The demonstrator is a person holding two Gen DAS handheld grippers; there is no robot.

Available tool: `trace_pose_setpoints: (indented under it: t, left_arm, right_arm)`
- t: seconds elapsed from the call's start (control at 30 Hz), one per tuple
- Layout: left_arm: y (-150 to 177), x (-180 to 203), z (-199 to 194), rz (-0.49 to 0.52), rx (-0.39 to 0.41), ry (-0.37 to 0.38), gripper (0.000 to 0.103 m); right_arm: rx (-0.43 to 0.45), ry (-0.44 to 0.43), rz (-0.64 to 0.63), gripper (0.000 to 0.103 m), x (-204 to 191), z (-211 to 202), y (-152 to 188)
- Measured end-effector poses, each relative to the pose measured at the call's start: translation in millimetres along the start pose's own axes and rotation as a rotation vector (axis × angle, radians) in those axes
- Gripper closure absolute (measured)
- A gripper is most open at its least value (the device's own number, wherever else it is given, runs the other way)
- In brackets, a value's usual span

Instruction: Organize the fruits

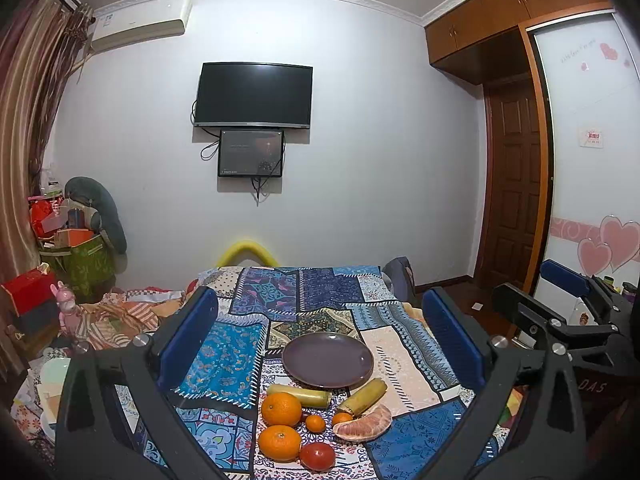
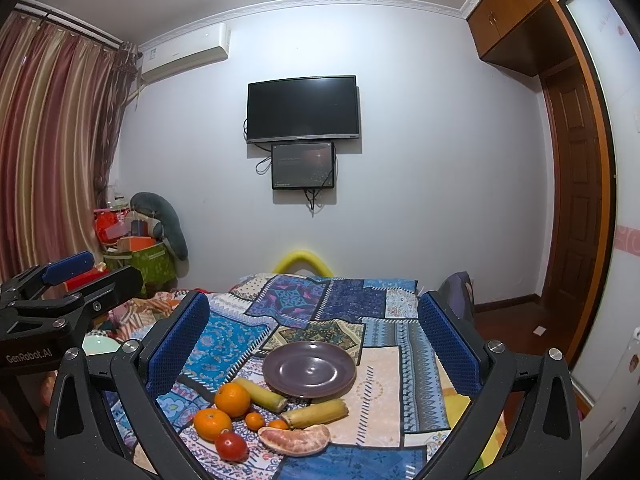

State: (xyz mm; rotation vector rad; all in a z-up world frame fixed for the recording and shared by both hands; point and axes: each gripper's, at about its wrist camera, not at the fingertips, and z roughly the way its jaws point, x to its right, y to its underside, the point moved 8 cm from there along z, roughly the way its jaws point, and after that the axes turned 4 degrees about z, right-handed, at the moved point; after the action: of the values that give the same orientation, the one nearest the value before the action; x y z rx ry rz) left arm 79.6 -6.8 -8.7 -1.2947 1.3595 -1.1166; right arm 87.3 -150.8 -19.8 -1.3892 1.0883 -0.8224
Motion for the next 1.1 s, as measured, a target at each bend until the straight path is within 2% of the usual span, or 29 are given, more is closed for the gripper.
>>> trace_pose_setpoints:
  t: [0.8,0.97,1.1]
  left_arm:
    - [6.3,-0.7,4.3,-0.006,-0.008,-0.001,0.000]
    - [16.1,-11.9,17.0,-0.016,-0.046,-0.022,0.000]
    - [30.4,-27.5,35.5,-0.030,-0.107,-0.040,0.000]
  right_arm:
    - [-0.011,0.001,0.005,0.000,1.3,2.7,2.3]
    - [-0.063,0.000,0.001,0.000,4.1,14.3,11.2]
    - [-0.128,0.011,-0.021,0.000,9.5,31.2,26.7]
